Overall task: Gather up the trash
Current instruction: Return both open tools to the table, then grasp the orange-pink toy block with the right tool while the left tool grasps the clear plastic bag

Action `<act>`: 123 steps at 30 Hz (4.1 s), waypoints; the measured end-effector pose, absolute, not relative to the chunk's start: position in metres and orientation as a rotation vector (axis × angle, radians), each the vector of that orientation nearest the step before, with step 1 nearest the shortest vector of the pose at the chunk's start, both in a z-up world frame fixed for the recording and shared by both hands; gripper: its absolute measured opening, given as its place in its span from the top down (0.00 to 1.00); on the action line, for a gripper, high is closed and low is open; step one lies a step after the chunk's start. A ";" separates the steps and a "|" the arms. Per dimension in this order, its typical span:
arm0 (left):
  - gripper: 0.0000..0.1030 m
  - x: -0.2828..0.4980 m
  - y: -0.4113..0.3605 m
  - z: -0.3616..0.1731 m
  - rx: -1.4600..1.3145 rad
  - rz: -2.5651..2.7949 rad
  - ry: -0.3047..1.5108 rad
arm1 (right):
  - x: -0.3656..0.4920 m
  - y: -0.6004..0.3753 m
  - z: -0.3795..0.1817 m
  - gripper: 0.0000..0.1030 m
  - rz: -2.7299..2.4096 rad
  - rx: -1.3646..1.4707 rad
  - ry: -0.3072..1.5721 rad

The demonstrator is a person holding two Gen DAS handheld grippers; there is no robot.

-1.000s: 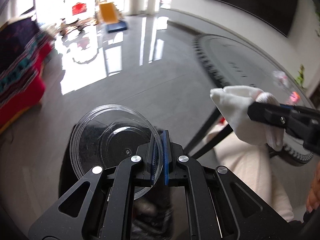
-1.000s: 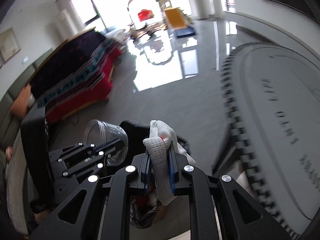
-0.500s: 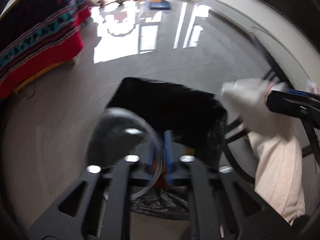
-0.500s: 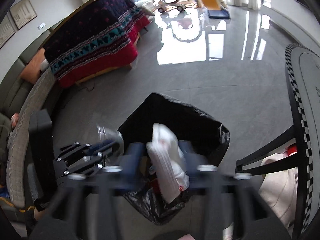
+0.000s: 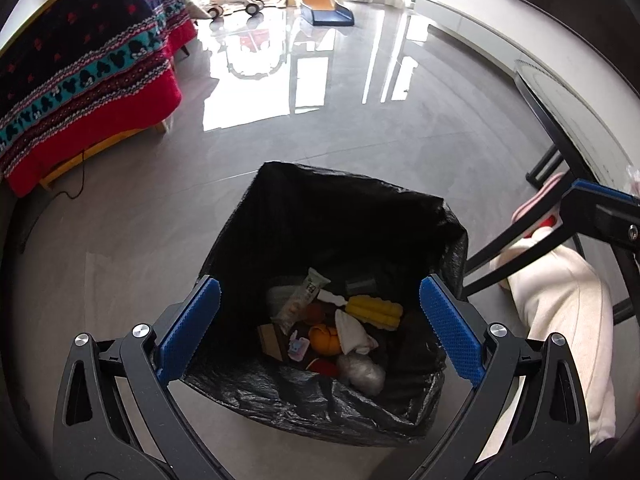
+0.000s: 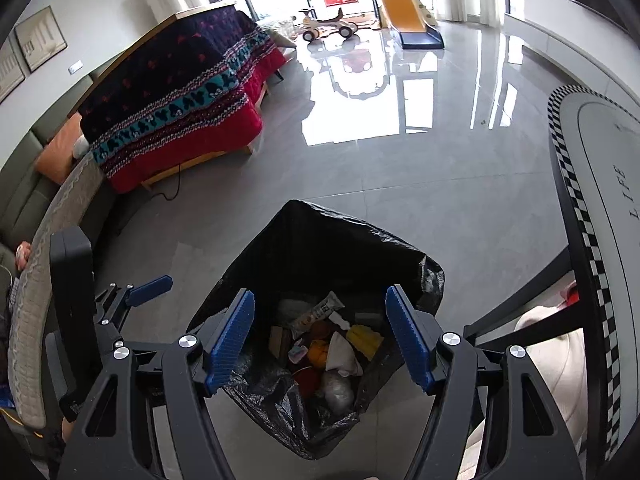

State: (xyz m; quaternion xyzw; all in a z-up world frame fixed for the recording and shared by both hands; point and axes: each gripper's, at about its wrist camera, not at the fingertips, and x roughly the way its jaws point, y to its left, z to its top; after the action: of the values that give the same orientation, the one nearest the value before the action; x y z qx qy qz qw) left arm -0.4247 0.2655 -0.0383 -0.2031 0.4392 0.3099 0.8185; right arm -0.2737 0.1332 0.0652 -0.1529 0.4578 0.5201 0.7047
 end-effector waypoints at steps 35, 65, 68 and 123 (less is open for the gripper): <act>0.06 -0.210 0.136 0.063 -0.206 0.163 0.853 | -0.090 -0.080 0.129 0.33 0.699 0.018 0.869; 0.06 0.022 -0.060 0.044 -0.016 -0.239 0.998 | 0.094 -0.305 0.065 0.28 0.125 0.114 0.926; 0.06 0.036 -0.069 0.038 -0.007 -0.250 1.008 | 0.104 -0.306 0.055 0.28 0.124 0.113 0.948; 0.60 0.154 -0.148 0.034 0.032 -0.435 0.992 | 0.126 -0.371 0.077 0.59 -0.062 0.267 0.856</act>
State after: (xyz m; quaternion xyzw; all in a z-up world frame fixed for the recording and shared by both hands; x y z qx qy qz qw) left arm 0.1538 -0.1478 0.0344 0.0152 0.4719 -0.2072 0.8568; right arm 0.1258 -0.3710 0.0767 0.1289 0.4137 -0.0300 0.9008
